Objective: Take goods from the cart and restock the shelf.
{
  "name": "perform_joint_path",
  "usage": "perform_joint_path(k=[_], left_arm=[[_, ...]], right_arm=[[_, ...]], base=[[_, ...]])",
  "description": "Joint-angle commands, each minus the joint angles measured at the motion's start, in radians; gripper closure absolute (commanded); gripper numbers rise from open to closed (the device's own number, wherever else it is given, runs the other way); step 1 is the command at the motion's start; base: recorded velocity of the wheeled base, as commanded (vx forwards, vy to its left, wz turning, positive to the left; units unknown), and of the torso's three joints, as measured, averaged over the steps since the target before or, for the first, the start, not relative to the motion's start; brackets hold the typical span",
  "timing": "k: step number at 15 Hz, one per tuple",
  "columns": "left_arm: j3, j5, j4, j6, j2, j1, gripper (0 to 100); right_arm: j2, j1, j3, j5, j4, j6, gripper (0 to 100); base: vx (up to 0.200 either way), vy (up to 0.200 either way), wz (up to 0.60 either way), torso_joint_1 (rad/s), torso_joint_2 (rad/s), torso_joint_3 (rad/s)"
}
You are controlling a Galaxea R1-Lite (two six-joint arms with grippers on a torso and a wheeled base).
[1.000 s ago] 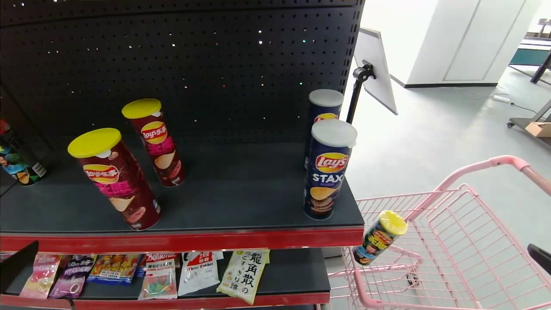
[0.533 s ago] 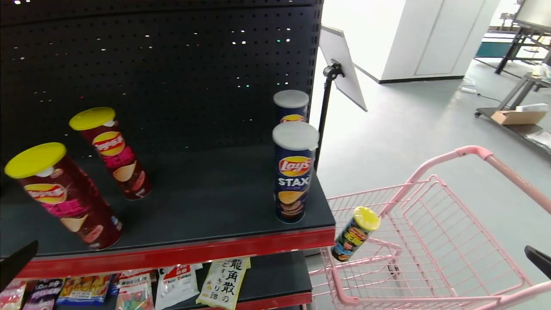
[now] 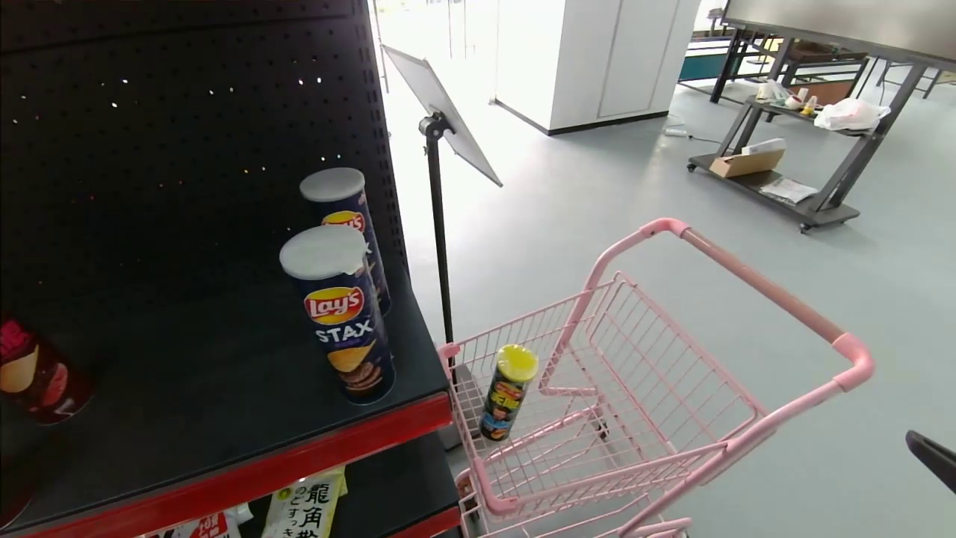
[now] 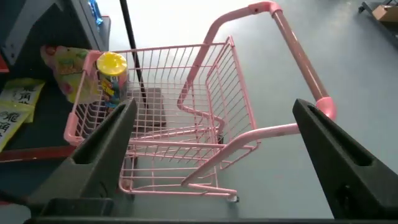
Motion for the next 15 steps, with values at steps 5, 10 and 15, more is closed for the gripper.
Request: perform_joint_path(k=[5,10,15], left_arm=[[0.01,0.0,0.002,0.0,-0.025,0.0,0],[0.005,-0.001,0.0,0.0,-0.025,0.0,0],[-0.003,-0.004,-0.006,-0.002,-0.025,0.0,0]], right_arm=[[0.002,-0.003,0.006,0.0,0.0,-0.01,0],[0.002,-0.003,0.009,-0.001,0.0,-0.01,0],[0.002,-0.003,0.01,0.0,0.0,-0.01,0]], base=[[0.0,0.0,0.0,-0.019,0.04,0.03],[0.0,0.0,0.0,-0.134,0.34,0.189],[0.0,0.0,0.0,-0.141,0.36,0.211]])
